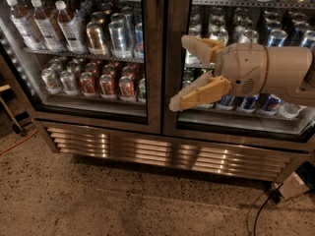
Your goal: Open left fridge door
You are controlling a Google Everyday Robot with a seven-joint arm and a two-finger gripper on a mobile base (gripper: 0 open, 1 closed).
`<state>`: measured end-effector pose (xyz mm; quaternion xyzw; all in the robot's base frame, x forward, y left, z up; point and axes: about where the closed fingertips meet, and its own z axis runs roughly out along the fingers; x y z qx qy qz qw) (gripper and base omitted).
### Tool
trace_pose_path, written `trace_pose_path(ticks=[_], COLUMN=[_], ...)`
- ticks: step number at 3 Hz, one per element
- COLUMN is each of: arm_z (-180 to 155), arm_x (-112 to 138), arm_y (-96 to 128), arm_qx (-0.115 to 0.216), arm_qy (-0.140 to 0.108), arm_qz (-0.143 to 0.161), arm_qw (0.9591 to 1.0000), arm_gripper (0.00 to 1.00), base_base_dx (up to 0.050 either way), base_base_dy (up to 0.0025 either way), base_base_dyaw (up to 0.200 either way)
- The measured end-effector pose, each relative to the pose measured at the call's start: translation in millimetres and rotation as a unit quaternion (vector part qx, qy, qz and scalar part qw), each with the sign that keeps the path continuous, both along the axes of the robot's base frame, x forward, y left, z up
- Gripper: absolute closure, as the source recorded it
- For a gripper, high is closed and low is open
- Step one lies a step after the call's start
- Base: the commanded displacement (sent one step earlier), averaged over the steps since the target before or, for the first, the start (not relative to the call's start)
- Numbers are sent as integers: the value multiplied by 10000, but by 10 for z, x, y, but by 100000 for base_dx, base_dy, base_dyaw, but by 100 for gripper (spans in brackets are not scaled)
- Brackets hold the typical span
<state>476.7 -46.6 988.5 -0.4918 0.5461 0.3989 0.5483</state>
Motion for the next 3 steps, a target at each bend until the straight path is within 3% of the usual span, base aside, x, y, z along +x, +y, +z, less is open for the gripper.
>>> trace_pose_path(ticks=[1,2,3], arm_z=[0,0,0], arm_x=[0,0,0], arm_y=[0,0,1], arm_qx=[0,0,0], arm_qy=[0,0,0], arm_qz=[0,0,1], arm_qw=[10000,10000,10000], arm_gripper=[0,0,0], base_base_dx=[3288,4091,4199], base_base_dy=[247,-233,220], base_base_dyaw=[15003,-11383,10931])
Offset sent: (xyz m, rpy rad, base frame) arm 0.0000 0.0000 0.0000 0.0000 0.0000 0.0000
